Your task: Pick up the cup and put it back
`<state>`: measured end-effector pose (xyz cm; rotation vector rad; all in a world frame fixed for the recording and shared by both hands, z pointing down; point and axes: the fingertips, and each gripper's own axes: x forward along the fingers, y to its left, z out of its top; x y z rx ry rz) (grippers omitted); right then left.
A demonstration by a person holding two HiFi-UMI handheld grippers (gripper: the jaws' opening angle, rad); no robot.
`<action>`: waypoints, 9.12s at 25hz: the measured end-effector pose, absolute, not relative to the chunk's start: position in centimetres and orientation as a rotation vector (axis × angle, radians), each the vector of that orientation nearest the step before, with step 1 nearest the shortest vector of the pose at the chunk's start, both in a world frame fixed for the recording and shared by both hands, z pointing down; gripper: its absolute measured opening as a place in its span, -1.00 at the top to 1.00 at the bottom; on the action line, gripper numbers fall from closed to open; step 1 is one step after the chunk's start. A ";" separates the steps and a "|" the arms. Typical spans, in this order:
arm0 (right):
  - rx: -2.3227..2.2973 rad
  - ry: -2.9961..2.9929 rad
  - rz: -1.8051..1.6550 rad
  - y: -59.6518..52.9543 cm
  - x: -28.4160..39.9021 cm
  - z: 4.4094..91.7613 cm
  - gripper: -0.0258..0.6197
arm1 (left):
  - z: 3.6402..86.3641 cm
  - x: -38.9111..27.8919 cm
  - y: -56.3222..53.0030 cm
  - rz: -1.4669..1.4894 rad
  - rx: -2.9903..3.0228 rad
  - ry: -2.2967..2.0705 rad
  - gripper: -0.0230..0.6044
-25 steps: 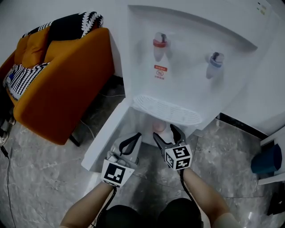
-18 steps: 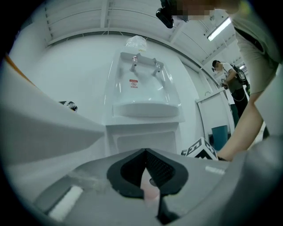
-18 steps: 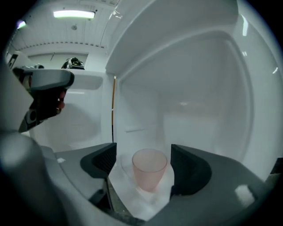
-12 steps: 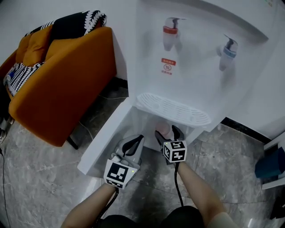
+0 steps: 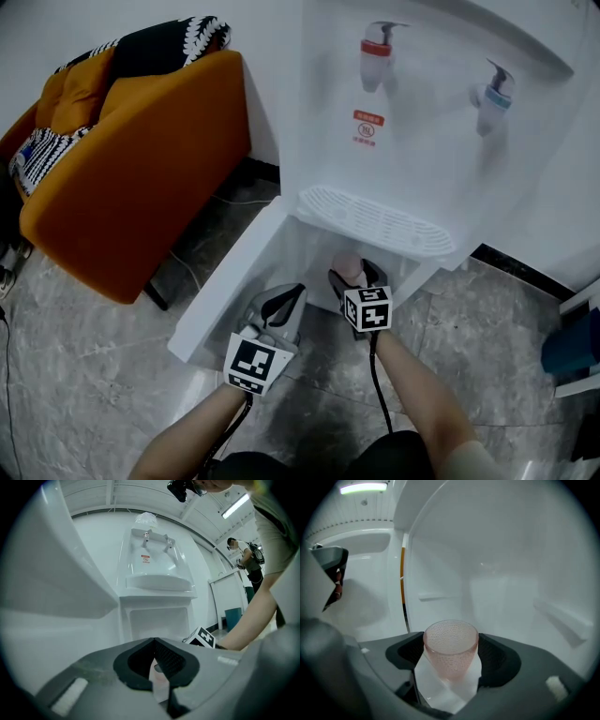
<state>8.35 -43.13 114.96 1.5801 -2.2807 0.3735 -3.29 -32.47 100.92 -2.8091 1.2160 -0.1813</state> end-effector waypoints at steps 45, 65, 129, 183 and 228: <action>1.353 -2.523 0.197 -18.7 2.7 44.6 -0.19 | 47.1 -8.9 -21.8 -0.268 -2.896 1.237 0.92; 1.373 -2.713 -0.105 -11.3 1.7 16.5 -0.20 | 22.1 -9.2 -15.6 -0.168 -2.802 1.252 0.92; 1.390 -2.334 0.538 -33.3 -0.2 70.9 -0.20 | 61.9 -8.0 -27.8 -0.534 -3.038 1.461 0.92; 1.399 -2.506 0.307 -23.0 3.1 39.7 0.63 | 39.4 -8.5 -25.1 -0.444 -2.914 1.421 0.92; 1.302 -2.751 0.129 -5.0 5.1 12.1 0.91 | 14.0 -7.1 -5.8 -0.130 -2.797 1.381 0.92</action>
